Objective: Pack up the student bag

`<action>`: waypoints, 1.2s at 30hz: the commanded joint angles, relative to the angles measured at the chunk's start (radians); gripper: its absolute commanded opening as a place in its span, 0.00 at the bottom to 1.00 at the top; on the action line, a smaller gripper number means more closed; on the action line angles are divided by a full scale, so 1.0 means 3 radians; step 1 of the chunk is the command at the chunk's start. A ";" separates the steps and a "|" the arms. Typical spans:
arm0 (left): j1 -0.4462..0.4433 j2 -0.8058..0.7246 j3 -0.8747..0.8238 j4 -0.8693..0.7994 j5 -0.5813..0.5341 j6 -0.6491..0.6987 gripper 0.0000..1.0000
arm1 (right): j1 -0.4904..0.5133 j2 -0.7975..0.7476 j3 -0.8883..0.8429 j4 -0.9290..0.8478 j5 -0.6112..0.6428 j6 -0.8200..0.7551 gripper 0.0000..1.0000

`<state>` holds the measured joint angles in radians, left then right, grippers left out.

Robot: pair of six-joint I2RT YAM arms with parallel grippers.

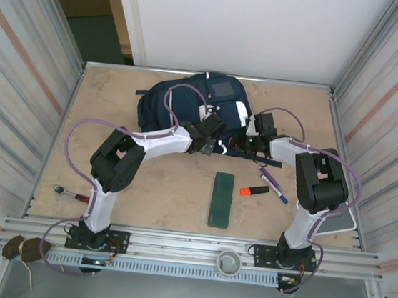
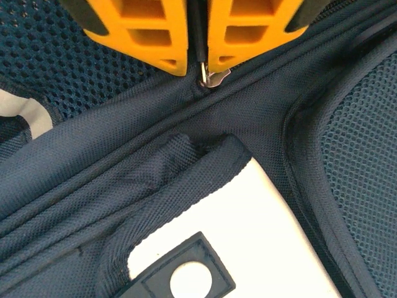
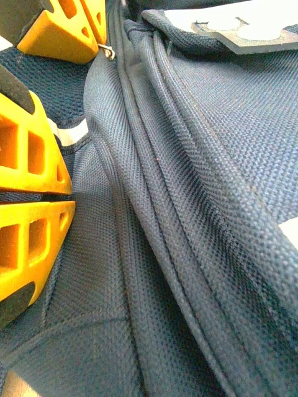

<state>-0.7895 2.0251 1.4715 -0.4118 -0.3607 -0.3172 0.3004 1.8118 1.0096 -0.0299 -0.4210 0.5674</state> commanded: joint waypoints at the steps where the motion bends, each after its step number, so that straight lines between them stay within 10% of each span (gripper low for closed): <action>1: 0.0002 -0.0147 -0.0058 -0.0086 0.0066 0.0006 0.08 | -0.0036 -0.0023 -0.0083 -0.0176 -0.0006 0.0001 0.10; 36: 0.0865 -0.1136 -0.1387 0.1099 0.1904 -0.0184 0.00 | -0.0215 -0.0334 0.0140 -0.0610 0.0173 -0.0156 0.18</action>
<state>-0.5358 1.7386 1.0687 -0.1150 0.1471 -0.3595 0.2455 1.7779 1.0229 -0.1463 -0.4049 0.5476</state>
